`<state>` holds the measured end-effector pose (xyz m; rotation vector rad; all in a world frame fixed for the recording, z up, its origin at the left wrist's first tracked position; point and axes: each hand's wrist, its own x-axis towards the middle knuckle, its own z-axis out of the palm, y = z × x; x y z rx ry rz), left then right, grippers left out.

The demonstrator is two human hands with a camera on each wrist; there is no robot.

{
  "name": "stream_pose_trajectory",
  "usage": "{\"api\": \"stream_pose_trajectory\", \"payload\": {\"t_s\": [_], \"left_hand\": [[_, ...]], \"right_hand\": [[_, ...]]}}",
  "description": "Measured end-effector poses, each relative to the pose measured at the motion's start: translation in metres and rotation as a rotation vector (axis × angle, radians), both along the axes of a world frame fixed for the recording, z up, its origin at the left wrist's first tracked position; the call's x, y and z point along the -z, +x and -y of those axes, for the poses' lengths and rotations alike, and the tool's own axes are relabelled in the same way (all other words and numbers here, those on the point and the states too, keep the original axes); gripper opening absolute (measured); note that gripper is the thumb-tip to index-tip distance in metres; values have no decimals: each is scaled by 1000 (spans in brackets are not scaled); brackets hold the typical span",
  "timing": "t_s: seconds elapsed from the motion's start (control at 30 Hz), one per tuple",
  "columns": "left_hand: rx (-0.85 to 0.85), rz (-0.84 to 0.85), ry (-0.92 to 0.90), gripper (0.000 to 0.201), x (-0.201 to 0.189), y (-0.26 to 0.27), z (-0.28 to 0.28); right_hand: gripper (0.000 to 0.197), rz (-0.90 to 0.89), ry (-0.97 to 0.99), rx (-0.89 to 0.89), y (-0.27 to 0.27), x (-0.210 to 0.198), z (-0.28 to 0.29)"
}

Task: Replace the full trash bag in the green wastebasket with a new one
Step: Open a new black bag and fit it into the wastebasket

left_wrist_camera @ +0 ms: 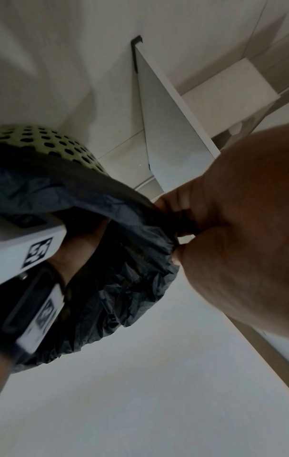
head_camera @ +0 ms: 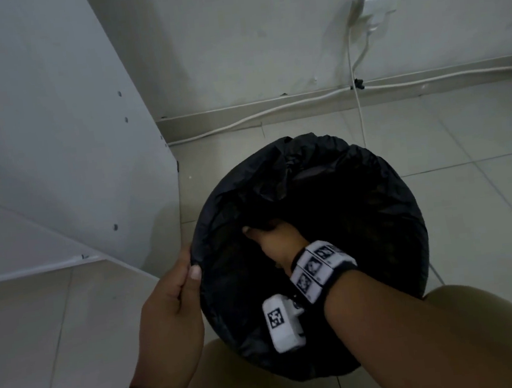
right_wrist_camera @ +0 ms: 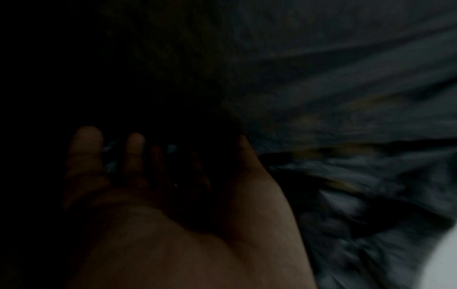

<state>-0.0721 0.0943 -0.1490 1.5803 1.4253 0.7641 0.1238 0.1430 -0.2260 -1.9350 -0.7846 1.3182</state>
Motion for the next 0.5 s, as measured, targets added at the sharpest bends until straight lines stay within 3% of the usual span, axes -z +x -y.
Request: {"api": "stream_pose_trajectory", "payload": {"t_s": [0.2, 0.33, 0.43, 0.5], "left_hand": [[11, 17, 19, 40, -2, 1, 4], [-6, -20, 25, 39, 0, 0, -1], [10, -45, 31, 39, 0, 1, -4], [27, -45, 29, 40, -1, 1, -5]], "right_hand": [[72, -29, -113, -62, -6, 22, -20], [56, 7, -68, -59, 2, 15, -12], [29, 158, 153, 92, 9, 2, 8], [39, 470, 271, 149, 13, 0, 14]]}}
